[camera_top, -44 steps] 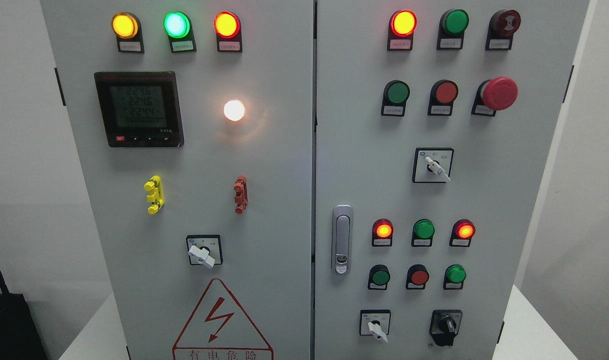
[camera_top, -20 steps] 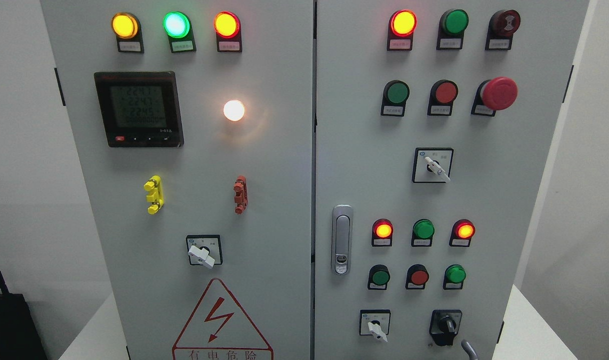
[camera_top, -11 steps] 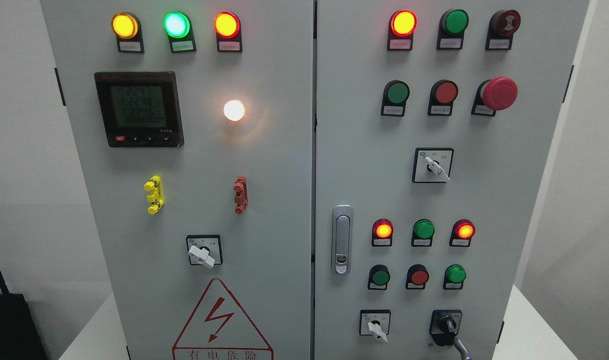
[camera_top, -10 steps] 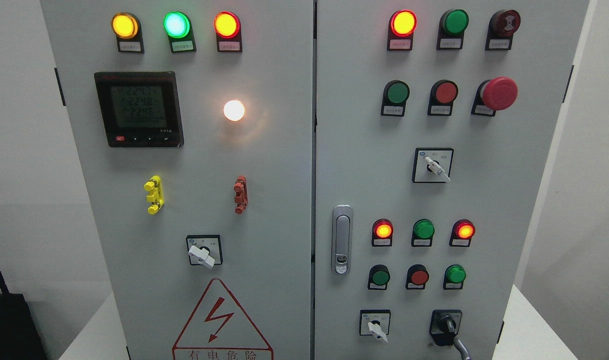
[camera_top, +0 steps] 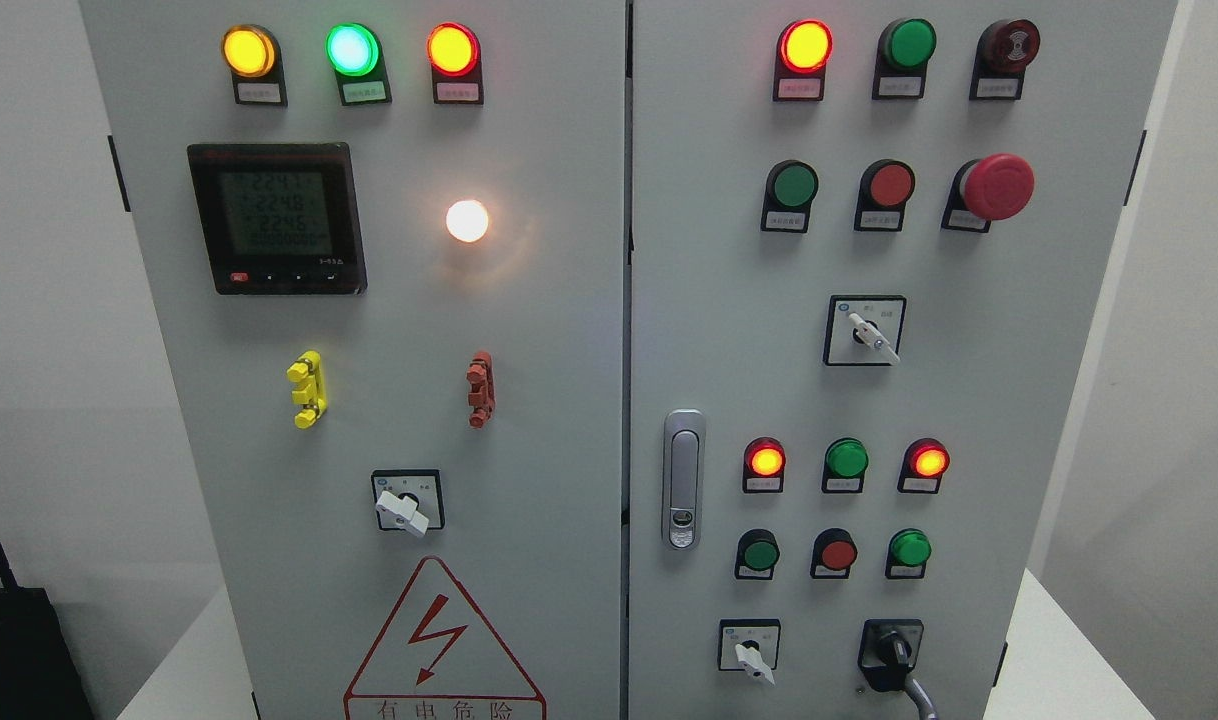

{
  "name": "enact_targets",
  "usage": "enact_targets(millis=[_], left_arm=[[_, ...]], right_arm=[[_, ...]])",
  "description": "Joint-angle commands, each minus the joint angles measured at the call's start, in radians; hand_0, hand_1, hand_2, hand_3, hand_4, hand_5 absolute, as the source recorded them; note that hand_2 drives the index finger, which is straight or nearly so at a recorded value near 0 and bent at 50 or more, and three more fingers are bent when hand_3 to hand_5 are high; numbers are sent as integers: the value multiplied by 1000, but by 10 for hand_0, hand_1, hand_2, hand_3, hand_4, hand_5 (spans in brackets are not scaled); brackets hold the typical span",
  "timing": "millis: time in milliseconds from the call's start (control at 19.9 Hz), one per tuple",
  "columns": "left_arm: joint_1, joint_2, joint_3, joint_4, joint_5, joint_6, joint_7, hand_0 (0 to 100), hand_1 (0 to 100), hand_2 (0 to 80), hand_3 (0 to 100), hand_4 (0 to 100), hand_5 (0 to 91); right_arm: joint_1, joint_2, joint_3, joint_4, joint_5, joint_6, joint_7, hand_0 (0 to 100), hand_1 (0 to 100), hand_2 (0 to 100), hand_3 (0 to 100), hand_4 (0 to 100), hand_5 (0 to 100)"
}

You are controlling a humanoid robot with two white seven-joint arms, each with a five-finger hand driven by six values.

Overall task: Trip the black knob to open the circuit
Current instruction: 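Raise the right hand up to the black rotary knob, then grip the black knob with the right hand and twist it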

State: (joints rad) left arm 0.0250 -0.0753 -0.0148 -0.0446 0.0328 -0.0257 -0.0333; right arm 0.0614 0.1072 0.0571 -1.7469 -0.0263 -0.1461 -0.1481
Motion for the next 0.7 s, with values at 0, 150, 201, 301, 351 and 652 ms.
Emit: enact_targets(millis=[0,150,201,301,351,652], left_arm=[[-2,0,3,0,2,-3,0,120,389,0,0,0,0],[-2,0,3,0,2,-3,0,120,389,0,0,0,0],[-2,0,3,0,2,-3,0,120,389,0,0,0,0],[-2,0,3,0,2,-3,0,120,389,0,0,0,0],[-2,0,3,0,2,-3,0,120,389,0,0,0,0],[-2,0,3,0,2,-3,0,120,389,0,0,0,0]], right_arm=[[-11,-1,26,-32,0,-10,4,0,0,49,1000,1000,1000],[-12,-1,26,-32,0,-10,4,0,0,52,1000,1000,1000],[-12,0,27,-34,0,-10,2,0,0,52,1000,1000,1000],[-11,0,29,-39,0,-10,2,0,0,53,1000,1000,1000],[-11,2,32,-40,0,-10,2,0,0,54,1000,1000,1000],[-11,3,46,-40,0,-10,2,0,0,58,1000,1000,1000]])
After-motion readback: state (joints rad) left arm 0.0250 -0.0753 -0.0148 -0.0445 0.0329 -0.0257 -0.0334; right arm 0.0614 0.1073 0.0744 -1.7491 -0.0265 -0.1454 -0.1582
